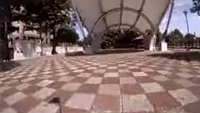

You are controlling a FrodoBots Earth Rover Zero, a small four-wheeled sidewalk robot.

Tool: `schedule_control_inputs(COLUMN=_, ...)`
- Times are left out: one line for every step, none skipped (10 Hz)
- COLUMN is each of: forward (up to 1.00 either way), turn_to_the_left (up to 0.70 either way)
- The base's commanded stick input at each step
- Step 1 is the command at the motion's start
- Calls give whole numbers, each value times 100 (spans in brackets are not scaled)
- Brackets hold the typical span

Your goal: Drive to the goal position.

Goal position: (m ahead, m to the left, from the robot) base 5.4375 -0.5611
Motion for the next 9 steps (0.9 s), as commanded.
schedule_control_inputs(forward=70, turn_to_the_left=0)
schedule_control_inputs(forward=70, turn_to_the_left=0)
schedule_control_inputs(forward=70, turn_to_the_left=0)
schedule_control_inputs(forward=70, turn_to_the_left=0)
schedule_control_inputs(forward=70, turn_to_the_left=0)
schedule_control_inputs(forward=70, turn_to_the_left=0)
schedule_control_inputs(forward=70, turn_to_the_left=0)
schedule_control_inputs(forward=70, turn_to_the_left=0)
schedule_control_inputs(forward=70, turn_to_the_left=0)
